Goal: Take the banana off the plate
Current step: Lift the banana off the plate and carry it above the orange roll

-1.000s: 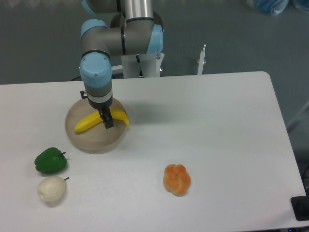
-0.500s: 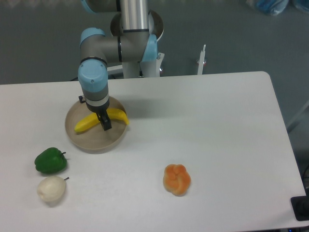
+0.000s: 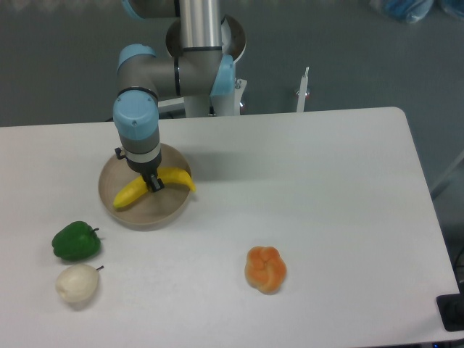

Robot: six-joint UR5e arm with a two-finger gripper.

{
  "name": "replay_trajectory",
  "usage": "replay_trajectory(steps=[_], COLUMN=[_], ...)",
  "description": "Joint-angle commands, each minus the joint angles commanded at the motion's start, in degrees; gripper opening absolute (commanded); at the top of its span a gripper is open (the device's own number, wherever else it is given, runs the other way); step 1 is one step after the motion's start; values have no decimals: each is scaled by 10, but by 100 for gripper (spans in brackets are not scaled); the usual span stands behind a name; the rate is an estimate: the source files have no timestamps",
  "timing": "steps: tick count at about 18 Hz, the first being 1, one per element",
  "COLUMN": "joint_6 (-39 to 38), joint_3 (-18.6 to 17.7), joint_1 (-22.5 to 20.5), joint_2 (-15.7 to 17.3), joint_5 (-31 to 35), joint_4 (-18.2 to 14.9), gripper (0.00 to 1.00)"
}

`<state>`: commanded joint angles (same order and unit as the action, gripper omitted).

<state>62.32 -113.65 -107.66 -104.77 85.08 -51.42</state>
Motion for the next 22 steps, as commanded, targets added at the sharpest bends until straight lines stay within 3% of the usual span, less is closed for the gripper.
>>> replay_trajectory(steps=[2, 6, 10, 15, 20, 22], joint_6=[1, 5, 39, 83, 154, 157], joint_3=[10, 40, 109, 217, 268, 271], joint_1=[-8, -68, -159, -240, -299, -322], joint_2=[10, 31, 27, -28, -84, -97], joint_5=[2, -9, -8, -4, 15, 38], joint_4=[-4, -9, -63, -151, -151, -147], gripper=[10, 10, 11, 11, 10, 9])
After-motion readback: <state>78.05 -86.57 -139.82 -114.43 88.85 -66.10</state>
